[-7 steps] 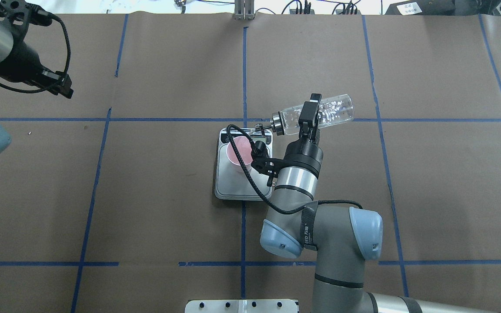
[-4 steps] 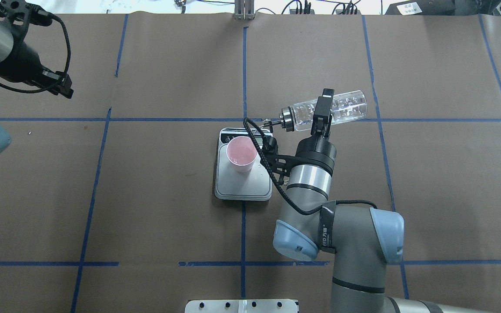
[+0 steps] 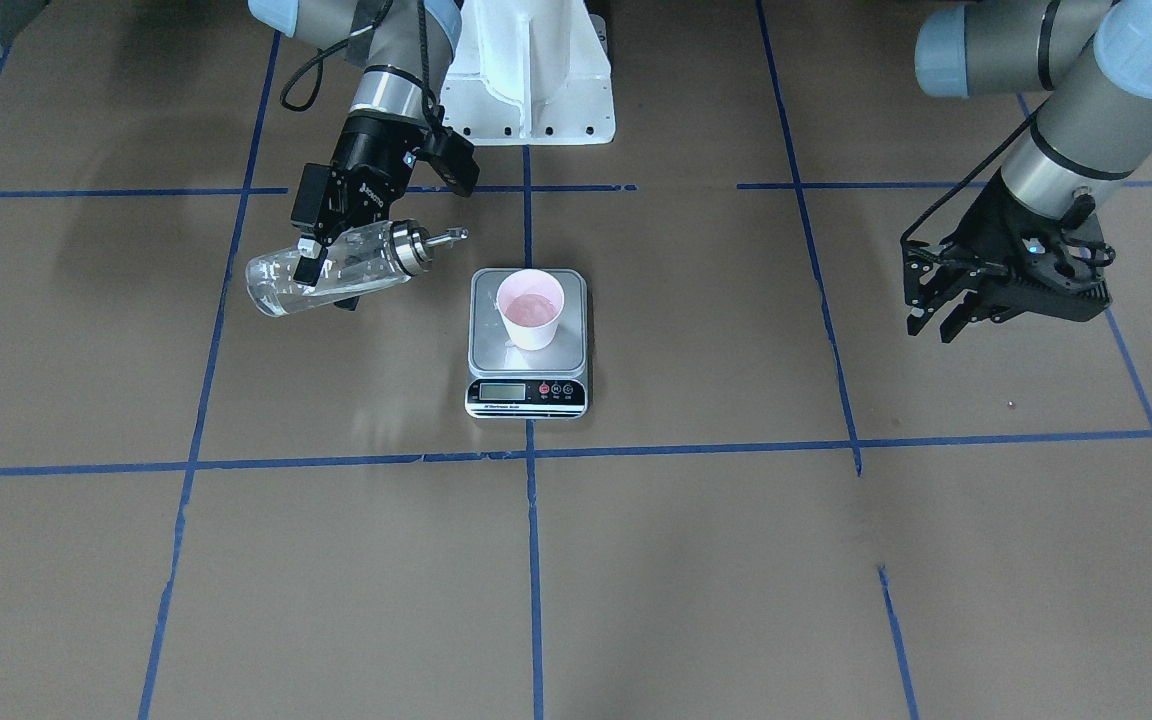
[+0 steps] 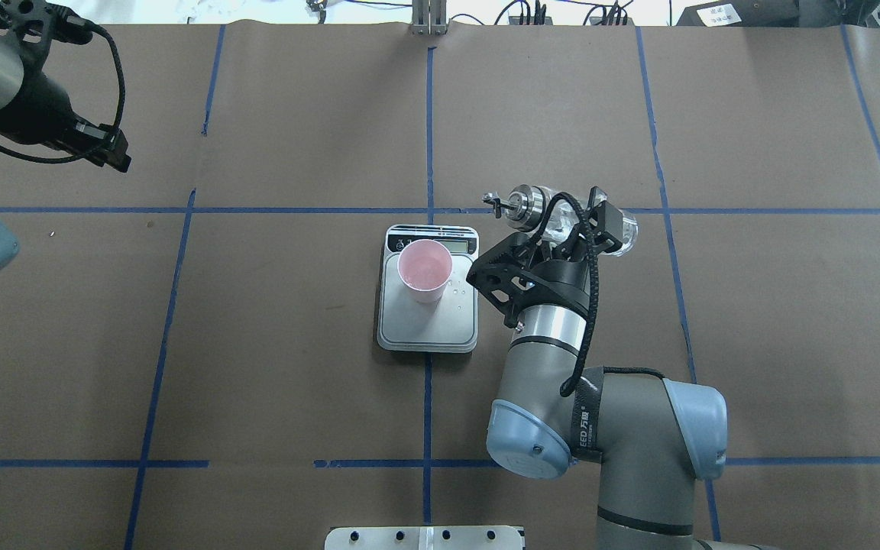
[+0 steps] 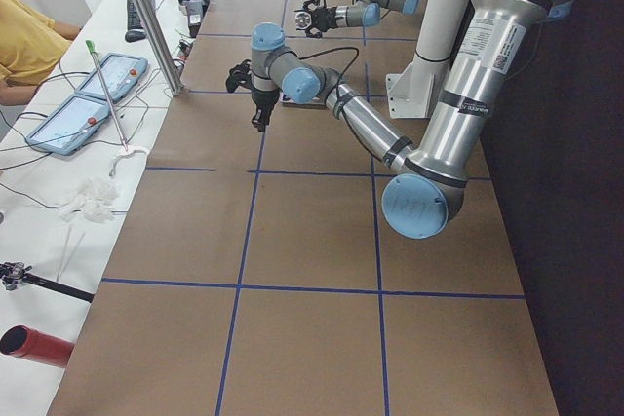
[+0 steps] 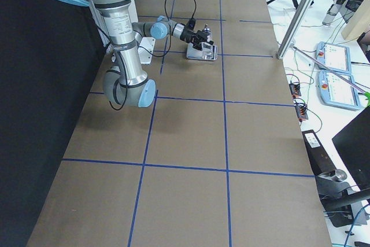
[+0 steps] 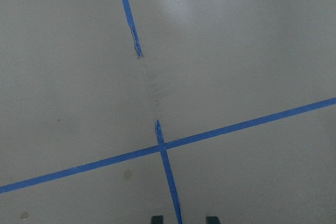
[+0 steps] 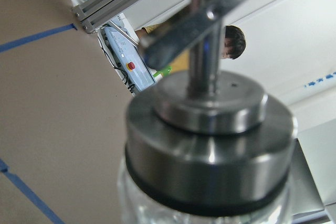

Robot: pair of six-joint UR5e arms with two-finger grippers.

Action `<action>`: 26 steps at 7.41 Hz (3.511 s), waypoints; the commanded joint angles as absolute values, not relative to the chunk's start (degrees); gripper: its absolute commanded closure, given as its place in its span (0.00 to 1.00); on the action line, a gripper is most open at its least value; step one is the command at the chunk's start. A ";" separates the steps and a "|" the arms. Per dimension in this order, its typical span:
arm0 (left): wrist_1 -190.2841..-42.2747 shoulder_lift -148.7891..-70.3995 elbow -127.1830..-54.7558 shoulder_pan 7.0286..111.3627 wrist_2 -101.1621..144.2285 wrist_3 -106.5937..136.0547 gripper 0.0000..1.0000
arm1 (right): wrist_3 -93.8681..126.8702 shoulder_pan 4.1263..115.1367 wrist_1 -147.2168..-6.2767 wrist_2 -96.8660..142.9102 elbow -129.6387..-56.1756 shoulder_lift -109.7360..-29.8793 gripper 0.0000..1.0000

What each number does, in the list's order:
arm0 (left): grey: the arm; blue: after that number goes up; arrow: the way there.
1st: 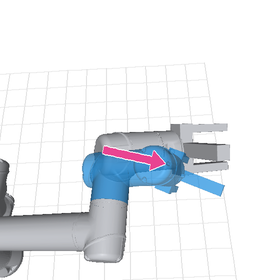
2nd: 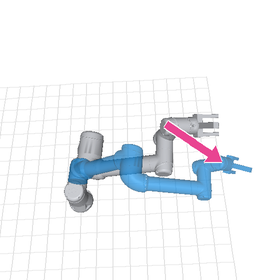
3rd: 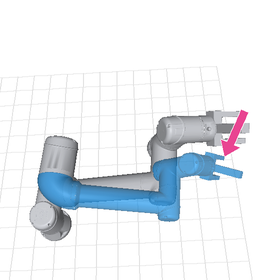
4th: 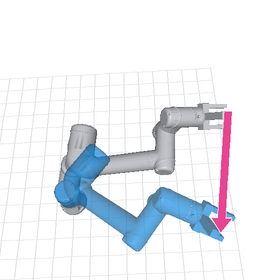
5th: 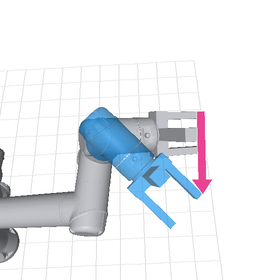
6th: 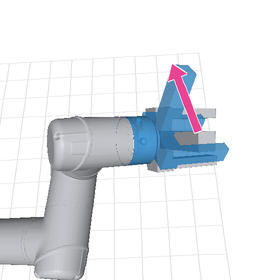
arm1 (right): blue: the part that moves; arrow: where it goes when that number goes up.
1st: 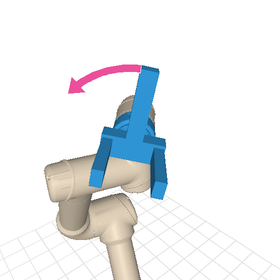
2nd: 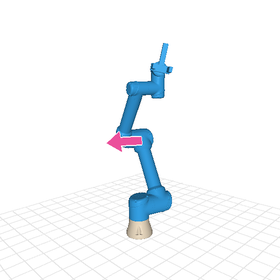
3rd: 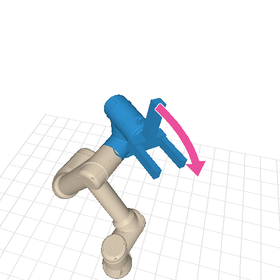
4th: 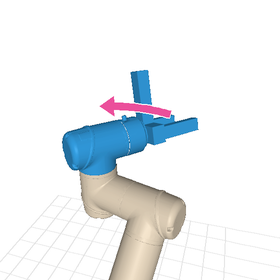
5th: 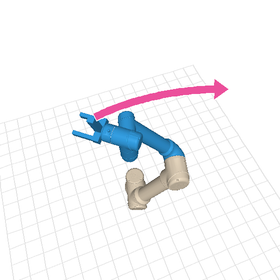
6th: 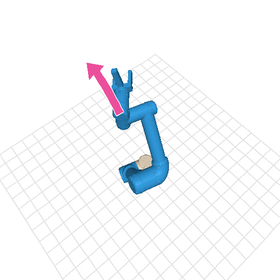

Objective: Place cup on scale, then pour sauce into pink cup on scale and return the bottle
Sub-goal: 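Turn the bottle upright and carry it back with the right gripper, then lower the bottle to the table and open the right gripper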

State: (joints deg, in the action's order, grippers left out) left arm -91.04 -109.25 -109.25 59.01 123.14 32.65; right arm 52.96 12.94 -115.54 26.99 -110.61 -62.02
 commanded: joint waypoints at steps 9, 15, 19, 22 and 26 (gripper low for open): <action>-90.97 -109.16 -109.78 59.15 123.05 32.96 0.59 | 90.57 14.06 -75.17 37.08 -110.48 -85.32 1.00; -90.88 -109.25 -109.78 58.98 123.05 32.96 0.54 | 93.95 13.54 -68.82 37.62 -106.70 -89.21 1.00; -90.88 -109.25 -109.86 59.15 123.05 32.96 0.54 | 93.78 13.54 -68.73 37.53 -105.38 -88.77 1.00; -90.88 -109.25 -109.86 59.15 123.05 32.96 0.54 | 93.52 13.54 -68.73 37.35 -105.47 -88.68 0.00; -90.88 -109.25 -109.95 59.15 123.05 32.96 0.54 | 93.78 12.31 -68.64 34.81 -106.26 -89.47 0.00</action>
State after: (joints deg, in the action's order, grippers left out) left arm -90.88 -109.25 -109.89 59.15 123.05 32.96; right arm 93.68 13.04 -68.65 35.77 -106.02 -89.27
